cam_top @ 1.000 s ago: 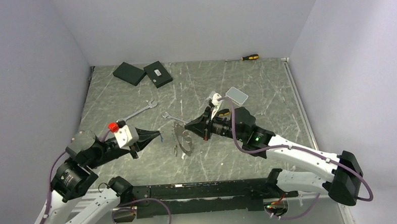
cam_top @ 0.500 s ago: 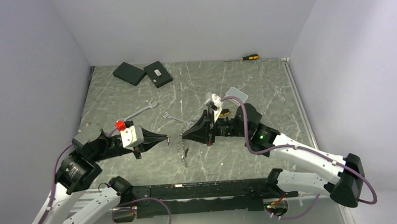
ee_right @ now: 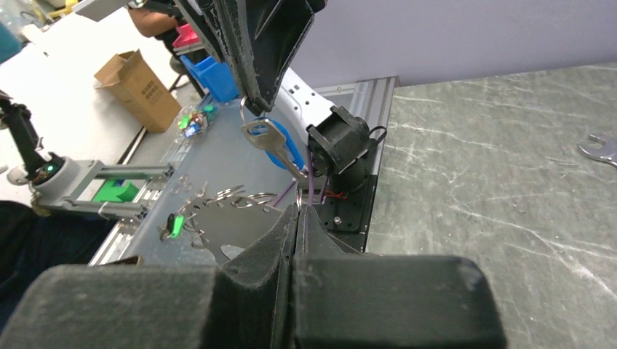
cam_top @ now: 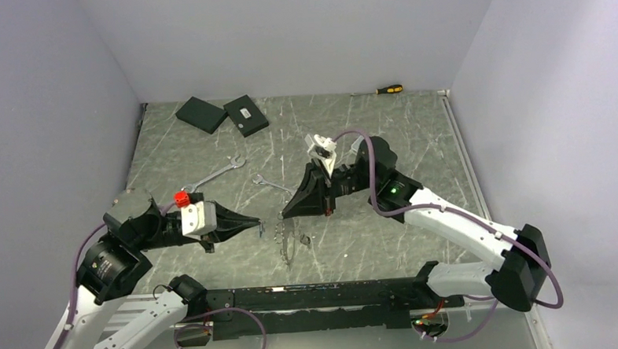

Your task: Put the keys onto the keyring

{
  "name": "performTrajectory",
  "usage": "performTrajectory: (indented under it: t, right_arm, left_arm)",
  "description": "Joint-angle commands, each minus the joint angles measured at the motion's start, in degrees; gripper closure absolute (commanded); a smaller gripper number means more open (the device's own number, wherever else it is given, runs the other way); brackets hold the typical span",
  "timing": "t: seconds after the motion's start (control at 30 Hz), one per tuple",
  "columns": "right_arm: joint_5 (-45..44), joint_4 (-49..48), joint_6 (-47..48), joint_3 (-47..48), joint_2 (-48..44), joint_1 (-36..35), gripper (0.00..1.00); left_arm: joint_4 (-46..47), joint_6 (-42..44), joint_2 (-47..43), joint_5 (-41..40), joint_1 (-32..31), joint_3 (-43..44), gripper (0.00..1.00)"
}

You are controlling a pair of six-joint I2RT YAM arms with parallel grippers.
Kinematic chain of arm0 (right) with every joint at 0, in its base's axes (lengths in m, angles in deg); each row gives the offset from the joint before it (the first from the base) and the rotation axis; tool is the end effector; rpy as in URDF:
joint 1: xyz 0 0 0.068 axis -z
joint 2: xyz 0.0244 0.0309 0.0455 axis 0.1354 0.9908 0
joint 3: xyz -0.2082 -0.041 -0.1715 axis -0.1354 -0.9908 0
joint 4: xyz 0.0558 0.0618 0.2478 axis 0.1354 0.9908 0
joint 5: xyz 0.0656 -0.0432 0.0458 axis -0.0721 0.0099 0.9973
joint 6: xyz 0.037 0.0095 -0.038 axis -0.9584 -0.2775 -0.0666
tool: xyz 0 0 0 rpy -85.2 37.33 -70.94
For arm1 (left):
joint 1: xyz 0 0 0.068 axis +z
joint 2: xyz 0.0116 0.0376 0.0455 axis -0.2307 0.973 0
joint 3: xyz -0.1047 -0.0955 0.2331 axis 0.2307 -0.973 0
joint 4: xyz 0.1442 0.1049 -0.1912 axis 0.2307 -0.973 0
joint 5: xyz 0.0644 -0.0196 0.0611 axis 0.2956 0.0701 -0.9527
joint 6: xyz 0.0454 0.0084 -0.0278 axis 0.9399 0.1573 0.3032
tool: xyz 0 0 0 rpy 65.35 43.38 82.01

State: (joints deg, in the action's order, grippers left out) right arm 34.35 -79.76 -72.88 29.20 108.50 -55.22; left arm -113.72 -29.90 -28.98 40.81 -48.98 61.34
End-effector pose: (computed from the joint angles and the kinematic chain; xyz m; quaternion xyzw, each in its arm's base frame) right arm 0.1574 0.2161 0.3657 -0.4793 0.4990 0.6369 0.3400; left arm 0.0568 -0.0714 0.4131 0.5132 0.5217 -0.3979 0.5533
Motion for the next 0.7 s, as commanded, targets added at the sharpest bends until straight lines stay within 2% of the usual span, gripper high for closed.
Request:
performTrajectory:
  t: [0.0, 0.1, 0.27, 0.67]
  right_arm:
    - [6.6, -0.2, 2.3, 6.6, 0.9, 0.8, 1.00]
    - [6.1, 3.3, 4.3, 8.7, 1.9, 0.9, 1.00]
    - [6.2, 3.4, 3.5, 9.7, 3.2, 0.8, 1.00]
    - [3.2, 7.6, 6.0, 11.0, 3.3, 0.6, 1.00]
  left_arm:
    - [-2.2, 1.2, 0.5, 2.3, 0.2, 2.1, 1.00]
    - [-1.4, 0.7, -0.1, 1.4, 0.2, 1.1, 1.00]
    - [2.0, -1.9, -0.7, -1.2, 0.2, -1.3, 1.00]
    - [6.5, -7.8, 1.1, -0.5, 0.2, -3.0, 1.00]
